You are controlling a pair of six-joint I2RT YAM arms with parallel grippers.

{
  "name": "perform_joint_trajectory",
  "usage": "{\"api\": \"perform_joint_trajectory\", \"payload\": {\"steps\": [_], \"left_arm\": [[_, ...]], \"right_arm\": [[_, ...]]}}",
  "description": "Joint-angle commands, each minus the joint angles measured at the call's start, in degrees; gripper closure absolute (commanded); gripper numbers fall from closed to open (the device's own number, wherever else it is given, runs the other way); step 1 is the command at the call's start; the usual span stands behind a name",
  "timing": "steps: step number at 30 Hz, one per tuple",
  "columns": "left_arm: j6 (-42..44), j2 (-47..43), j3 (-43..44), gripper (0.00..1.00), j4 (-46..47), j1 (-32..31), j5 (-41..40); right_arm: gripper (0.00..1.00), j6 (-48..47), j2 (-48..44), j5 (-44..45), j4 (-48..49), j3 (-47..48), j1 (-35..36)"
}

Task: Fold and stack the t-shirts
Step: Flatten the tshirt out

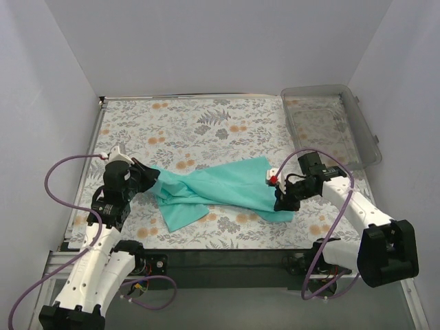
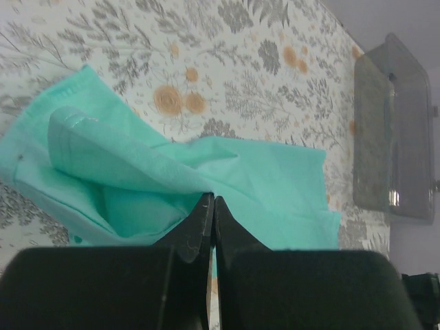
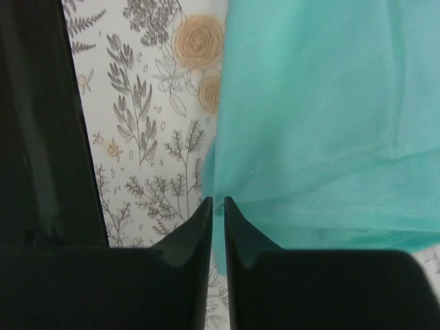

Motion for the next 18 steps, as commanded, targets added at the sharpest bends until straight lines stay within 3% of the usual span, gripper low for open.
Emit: {"api": "perform_joint_trajectory", "payload": {"steps": [1, 5, 7, 12, 18], "left_arm": [[-5.4, -0.4, -3.7, 1.0, -1.9, 0.2, 9.4], [-6.2, -2.6, -5.4, 1.0, -2.3, 0.2, 10.5], [-6.4, -3.4, -5.9, 1.0, -2.8, 0.2, 10.8], [-6.3, -3.5, -5.8, 1.0, -2.9, 0.2, 10.7], [-6.4, -3.8, -6.4, 1.0, -2.3, 0.2, 11.4]], "right_arm": [[0.81, -5.5, 0.4, 6.1, -2.5, -1.1, 0.9], [0.61, 0.3, 0.0, 6.7, -0.9, 1.7, -1.3], [0.55, 4.2, 0.0, 4.9, 1.7, 4.6, -3.2], [0.52, 16.5, 4.4, 1.5, 6.5, 7.4, -5.0], [0.51, 28.9, 16.0, 2.2, 14.0, 9.5, -4.6]]}}
